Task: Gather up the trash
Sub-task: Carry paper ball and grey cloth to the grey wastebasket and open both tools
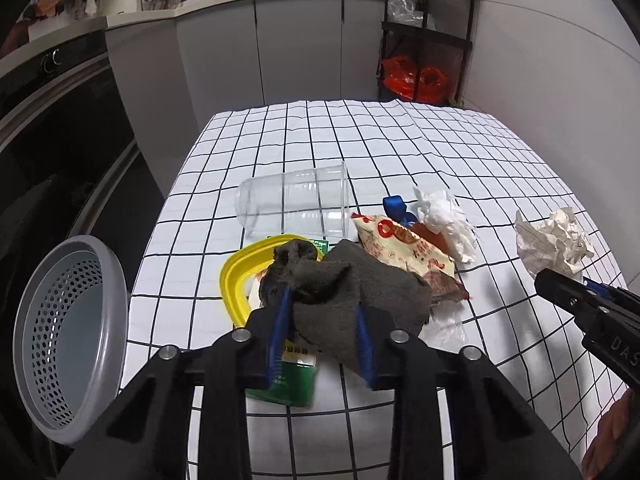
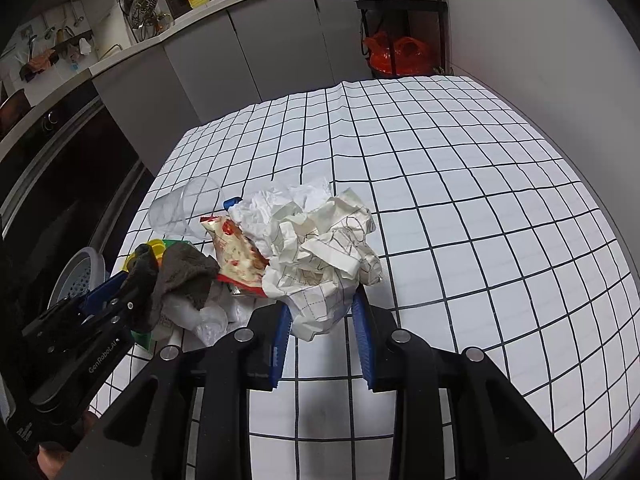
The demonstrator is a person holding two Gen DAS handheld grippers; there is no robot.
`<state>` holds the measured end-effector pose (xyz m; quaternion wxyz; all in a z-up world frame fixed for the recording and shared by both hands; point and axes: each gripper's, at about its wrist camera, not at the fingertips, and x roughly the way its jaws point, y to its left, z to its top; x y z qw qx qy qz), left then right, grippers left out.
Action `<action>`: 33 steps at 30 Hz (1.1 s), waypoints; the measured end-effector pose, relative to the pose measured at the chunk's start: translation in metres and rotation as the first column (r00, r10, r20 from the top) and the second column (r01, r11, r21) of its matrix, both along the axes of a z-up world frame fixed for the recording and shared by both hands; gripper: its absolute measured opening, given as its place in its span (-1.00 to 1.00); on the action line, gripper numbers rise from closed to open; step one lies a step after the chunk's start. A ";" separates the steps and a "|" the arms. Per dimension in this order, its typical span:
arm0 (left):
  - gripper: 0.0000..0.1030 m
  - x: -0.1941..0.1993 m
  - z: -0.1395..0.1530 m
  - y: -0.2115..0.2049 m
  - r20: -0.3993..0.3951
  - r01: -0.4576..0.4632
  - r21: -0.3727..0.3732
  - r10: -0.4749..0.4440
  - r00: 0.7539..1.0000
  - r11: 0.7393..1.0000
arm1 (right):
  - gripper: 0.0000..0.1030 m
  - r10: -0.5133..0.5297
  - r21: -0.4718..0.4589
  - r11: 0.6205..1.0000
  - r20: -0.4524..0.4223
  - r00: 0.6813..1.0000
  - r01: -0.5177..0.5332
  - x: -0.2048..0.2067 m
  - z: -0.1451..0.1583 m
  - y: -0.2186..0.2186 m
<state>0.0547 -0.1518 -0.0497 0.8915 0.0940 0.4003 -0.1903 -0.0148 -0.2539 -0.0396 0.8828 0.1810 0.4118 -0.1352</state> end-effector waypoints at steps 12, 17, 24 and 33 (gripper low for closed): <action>-0.79 -0.012 0.048 0.022 0.098 0.026 -0.092 -0.017 0.995 0.995 | -0.45 0.023 -0.016 1.000 0.046 0.999 -0.022 0.000 0.014 0.018; -0.80 -0.016 0.077 0.039 0.156 0.026 -0.134 -0.005 0.988 0.991 | -0.45 0.038 -0.033 0.999 0.059 0.998 -0.036 0.004 0.020 0.029; -0.80 -0.019 0.109 0.072 0.230 -0.009 -0.174 0.049 0.972 0.985 | -0.45 0.060 -0.041 0.998 0.074 0.995 -0.057 0.010 0.023 0.045; -0.80 -0.012 0.121 0.123 0.244 -0.096 -0.178 0.138 0.960 0.979 | -0.45 0.121 -0.041 0.992 0.108 0.987 -0.117 0.025 0.033 0.081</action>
